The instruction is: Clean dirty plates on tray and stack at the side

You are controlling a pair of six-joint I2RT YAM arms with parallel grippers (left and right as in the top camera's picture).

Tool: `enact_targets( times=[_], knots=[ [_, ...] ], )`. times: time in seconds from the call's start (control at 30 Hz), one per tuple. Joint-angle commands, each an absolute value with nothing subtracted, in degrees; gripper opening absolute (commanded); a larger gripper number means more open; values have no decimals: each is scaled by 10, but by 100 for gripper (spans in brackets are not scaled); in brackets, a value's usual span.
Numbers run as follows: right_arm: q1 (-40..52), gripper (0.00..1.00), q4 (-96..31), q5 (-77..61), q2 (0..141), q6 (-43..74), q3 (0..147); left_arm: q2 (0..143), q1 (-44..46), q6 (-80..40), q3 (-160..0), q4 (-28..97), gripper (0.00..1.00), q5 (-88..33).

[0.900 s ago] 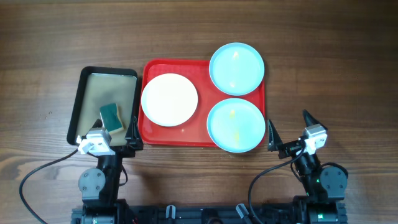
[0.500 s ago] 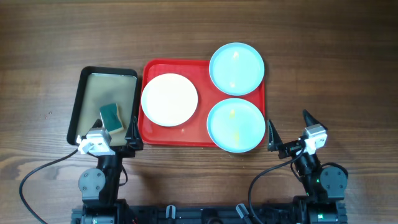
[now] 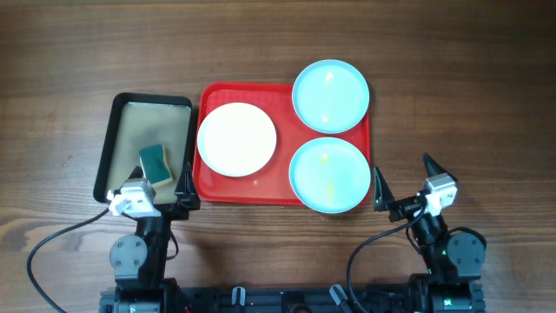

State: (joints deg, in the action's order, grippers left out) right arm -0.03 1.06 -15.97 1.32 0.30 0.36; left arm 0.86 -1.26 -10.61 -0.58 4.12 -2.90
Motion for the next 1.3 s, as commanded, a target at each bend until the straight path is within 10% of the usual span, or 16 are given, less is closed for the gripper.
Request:
enact_targets(
  times=[0.0, 0.77, 0.93, 1.27],
  knots=[
    [2, 100, 12, -152, 16, 1, 3, 9, -17, -107, -3, 43, 100, -25],
    [1, 100, 64, -176, 57, 58, 79, 125, -17, -107, -135, 47, 100, -47],
    [1, 100, 35, -241, 215, 66, 236, 339, -17, -107, -368, 179, 100, -51],
    [2, 100, -424, -286, 617, 37, 676, 684, -17, -110, -784, 649, 100, -59]
  ],
)
